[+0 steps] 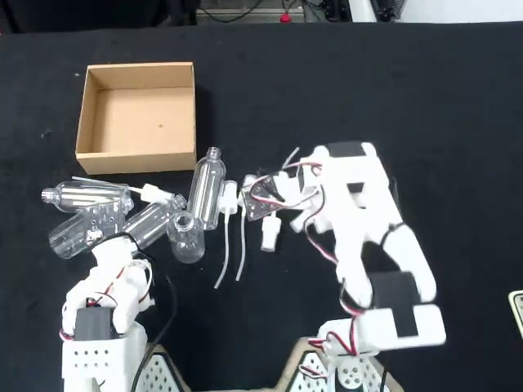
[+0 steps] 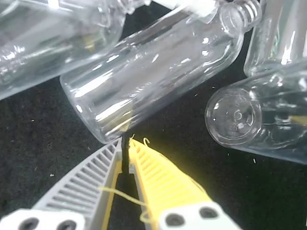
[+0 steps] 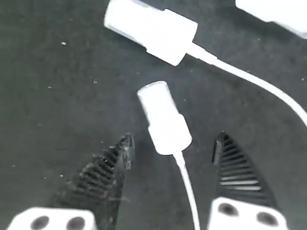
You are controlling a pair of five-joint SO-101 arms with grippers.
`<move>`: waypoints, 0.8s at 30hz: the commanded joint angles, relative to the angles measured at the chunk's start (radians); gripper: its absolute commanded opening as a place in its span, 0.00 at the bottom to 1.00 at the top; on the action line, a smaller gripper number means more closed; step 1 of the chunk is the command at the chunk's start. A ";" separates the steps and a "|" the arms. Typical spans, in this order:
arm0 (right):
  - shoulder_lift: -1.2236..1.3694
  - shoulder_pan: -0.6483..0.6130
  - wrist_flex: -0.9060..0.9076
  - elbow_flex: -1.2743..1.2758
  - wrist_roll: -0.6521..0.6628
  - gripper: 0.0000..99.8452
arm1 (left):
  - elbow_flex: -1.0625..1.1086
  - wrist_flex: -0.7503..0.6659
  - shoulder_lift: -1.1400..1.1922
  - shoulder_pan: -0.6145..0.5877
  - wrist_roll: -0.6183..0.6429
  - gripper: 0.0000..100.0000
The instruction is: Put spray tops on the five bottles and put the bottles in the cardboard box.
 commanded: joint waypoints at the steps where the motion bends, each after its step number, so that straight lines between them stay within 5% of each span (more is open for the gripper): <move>1: 0.038 0.018 0.008 -0.077 0.011 0.27 | 0.022 0.021 -0.012 0.005 -0.002 0.03; 9: 0.099 0.028 0.000 -0.044 0.011 0.27 | 0.022 0.021 -0.012 0.005 -0.002 0.03; 15: 0.099 0.040 -0.232 0.114 0.005 0.27 | 0.022 0.021 -0.012 0.005 -0.002 0.03; 22: 0.001 0.041 -0.331 0.168 -0.163 0.01 | 0.022 0.021 -0.012 0.005 -0.002 0.03; 24: -0.050 0.041 -0.327 0.168 -0.242 0.03 | 0.022 0.021 -0.012 0.005 -0.002 0.03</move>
